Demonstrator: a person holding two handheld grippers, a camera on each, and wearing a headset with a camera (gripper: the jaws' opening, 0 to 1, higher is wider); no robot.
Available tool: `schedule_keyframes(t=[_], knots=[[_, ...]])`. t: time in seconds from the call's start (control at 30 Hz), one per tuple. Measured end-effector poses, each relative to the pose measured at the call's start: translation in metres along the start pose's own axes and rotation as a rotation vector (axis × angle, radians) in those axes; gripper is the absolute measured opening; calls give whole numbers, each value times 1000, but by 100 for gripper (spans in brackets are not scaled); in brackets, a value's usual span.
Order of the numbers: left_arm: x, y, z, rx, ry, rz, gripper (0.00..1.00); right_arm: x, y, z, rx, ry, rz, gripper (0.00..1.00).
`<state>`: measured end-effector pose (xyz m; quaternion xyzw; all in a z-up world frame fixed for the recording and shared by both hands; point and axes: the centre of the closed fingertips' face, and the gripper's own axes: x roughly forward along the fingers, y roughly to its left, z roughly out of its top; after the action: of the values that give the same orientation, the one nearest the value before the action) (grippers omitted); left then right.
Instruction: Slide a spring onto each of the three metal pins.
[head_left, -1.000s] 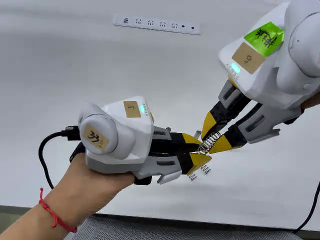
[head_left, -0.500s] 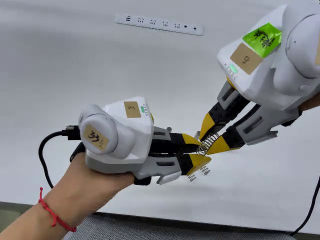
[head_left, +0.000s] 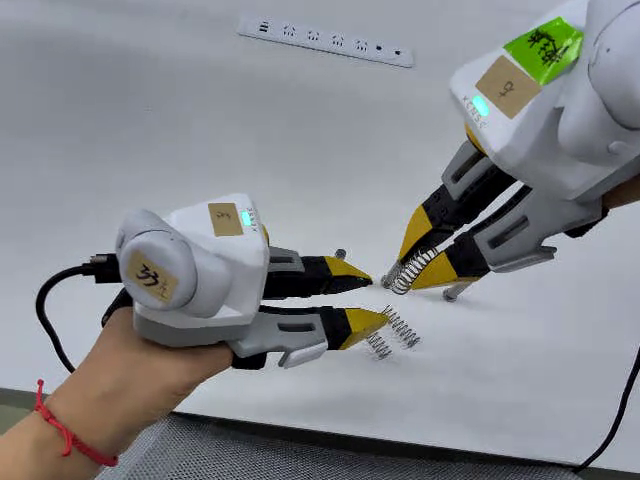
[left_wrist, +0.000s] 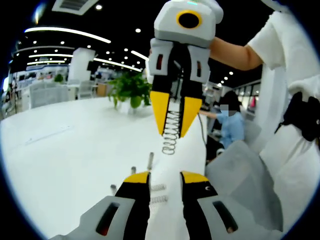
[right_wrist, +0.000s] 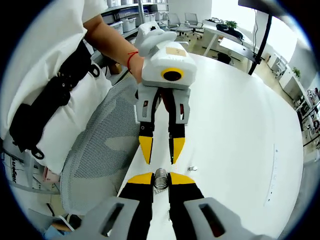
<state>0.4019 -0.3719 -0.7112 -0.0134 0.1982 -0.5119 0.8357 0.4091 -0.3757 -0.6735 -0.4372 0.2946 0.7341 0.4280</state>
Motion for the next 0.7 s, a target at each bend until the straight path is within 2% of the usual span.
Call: schedule_keyframes(t=[0.2, 0.4, 0.6, 0.7], knots=[[-16, 14, -9, 6, 21, 55, 32, 3, -15, 1, 36, -10, -37, 12], [-26, 28, -16, 25, 41, 105, 43, 10, -32, -3, 87, -16, -74, 12], [-28, 34, -24, 57, 63, 121, 56, 21, -47, -7, 115, 6, -103, 12], [-27, 35, -26, 55, 64, 121, 64, 26, -54, -7, 130, 6, -112, 12]])
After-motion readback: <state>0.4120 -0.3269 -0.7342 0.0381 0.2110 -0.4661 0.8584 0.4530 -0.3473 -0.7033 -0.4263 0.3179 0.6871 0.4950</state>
